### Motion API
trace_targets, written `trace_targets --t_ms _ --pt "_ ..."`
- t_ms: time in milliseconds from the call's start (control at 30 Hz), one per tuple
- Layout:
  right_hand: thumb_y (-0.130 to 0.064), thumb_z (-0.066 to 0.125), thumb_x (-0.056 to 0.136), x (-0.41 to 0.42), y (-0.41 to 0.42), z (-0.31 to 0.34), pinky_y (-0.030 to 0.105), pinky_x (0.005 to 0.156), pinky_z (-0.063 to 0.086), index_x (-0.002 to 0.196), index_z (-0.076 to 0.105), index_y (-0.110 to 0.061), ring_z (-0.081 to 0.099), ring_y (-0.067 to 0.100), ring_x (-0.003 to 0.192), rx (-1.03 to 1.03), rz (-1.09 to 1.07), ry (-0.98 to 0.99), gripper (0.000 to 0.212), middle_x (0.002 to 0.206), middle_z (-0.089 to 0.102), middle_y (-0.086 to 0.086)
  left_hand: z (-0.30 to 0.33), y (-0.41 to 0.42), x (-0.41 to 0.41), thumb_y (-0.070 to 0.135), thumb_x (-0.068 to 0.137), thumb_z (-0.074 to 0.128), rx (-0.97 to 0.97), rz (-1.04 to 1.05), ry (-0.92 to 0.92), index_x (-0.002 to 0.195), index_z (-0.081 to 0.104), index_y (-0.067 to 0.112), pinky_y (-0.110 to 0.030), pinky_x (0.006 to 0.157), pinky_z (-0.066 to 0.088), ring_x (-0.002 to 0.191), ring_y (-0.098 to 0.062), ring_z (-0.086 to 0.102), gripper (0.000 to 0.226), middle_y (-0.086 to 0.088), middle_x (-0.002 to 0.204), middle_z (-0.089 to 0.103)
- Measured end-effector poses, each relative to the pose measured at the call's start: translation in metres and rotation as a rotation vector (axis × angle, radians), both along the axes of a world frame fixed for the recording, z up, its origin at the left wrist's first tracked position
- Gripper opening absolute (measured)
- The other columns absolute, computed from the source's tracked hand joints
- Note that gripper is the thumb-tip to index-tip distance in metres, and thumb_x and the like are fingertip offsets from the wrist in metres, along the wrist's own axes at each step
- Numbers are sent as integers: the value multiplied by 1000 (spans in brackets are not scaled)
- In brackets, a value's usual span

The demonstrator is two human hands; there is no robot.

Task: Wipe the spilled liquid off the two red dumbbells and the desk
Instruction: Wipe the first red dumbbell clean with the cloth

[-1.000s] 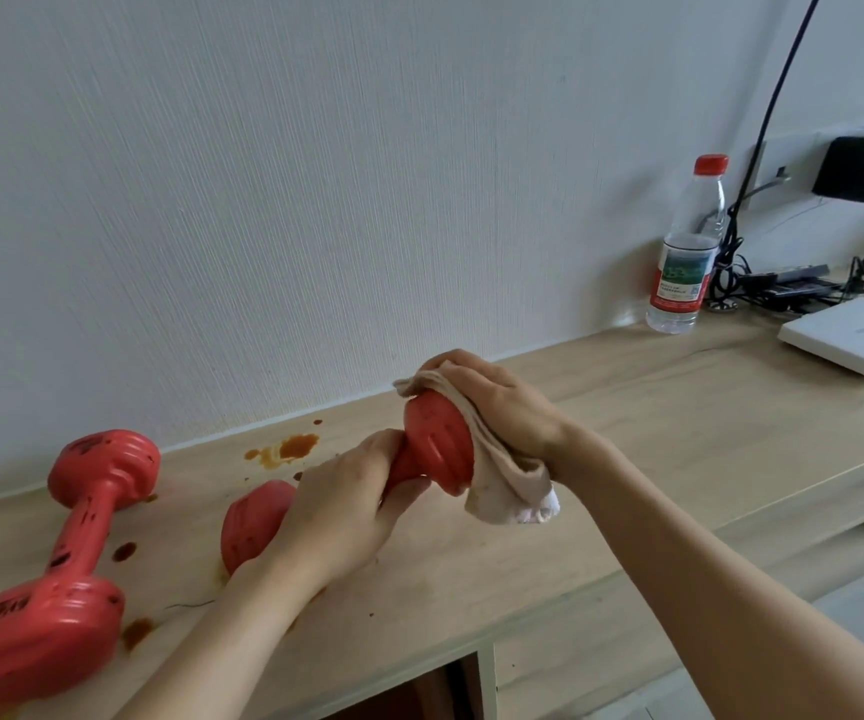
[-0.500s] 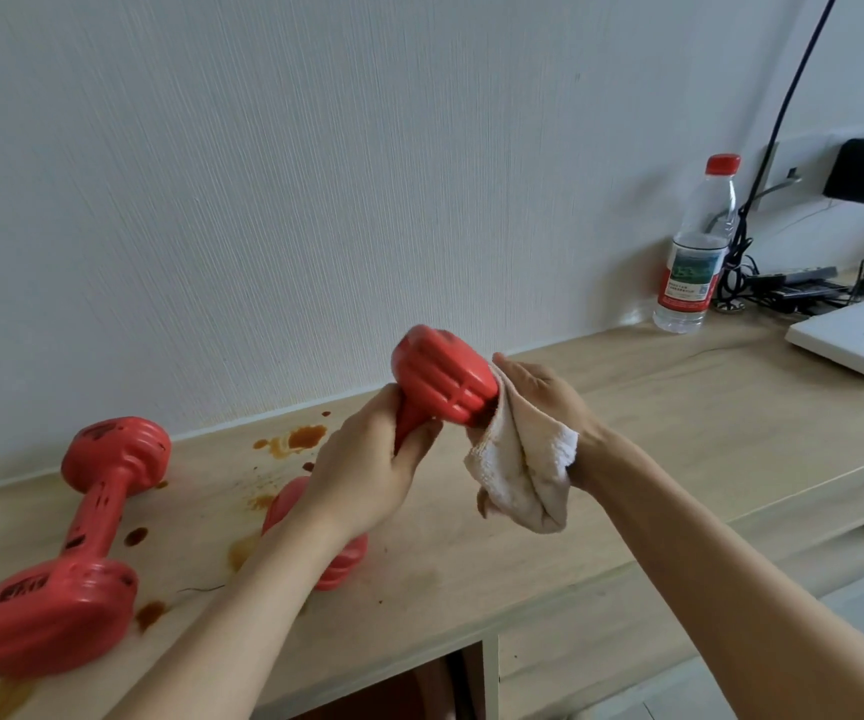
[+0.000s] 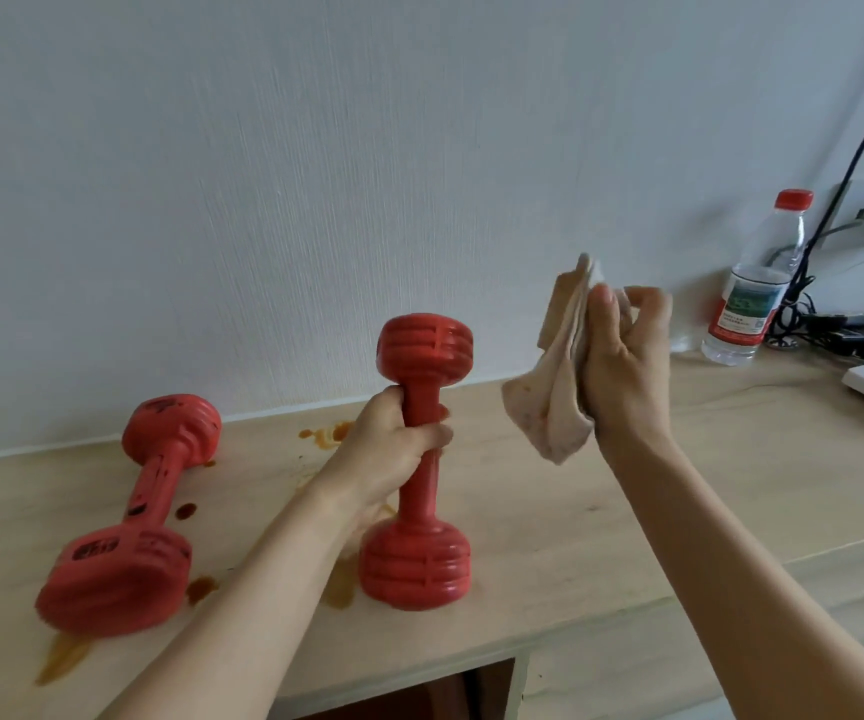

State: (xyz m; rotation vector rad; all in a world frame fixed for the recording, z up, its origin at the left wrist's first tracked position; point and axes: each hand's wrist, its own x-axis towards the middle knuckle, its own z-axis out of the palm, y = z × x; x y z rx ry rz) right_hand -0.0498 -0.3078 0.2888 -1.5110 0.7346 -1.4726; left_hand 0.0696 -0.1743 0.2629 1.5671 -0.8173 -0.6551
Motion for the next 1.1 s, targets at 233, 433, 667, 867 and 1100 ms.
trace_targets --t_ms 233,433,667,867,1100 --pt "-41 48 86 45 41 -20 29 100 30 120 54 -17 35 16 119 -382 193 357 43 130 41 2 -14 5 1 19 76 73 51 -45 -179 87 60 14 -36 71 46 72 -14 57 18 -2 79 65" --pt "-35 53 87 37 30 -46 39 114 25 147 22 -30 22 19 139 -518 409 588 68 152 23 0 -25 15 8 46 68 68 116 -52 -331 97 58 16 -33 69 51 78 -17 64 43 0 83 66" --pt "-45 39 85 55 49 -23 45 82 48 144 33 -16 33 37 125 -828 69 862 66 141 36 14 -24 10 1 21 77 64 82 -9 -561 83 50 17 -15 50 37 61 -7 52 16 8 68 57" --pt "-41 48 87 48 26 -47 44 105 37 143 33 -11 37 27 128 -632 333 506 65 138 35 7 -29 11 5 31 65 70 69 -28 -376 89 57 17 -31 64 52 72 -15 64 30 2 77 65" --pt "-38 51 88 47 32 -43 39 100 36 145 28 -9 34 31 126 -626 266 604 68 138 33 9 -32 8 10 33 65 72 113 -66 -360 89 60 15 -41 71 56 71 -18 67 33 -1 77 67"
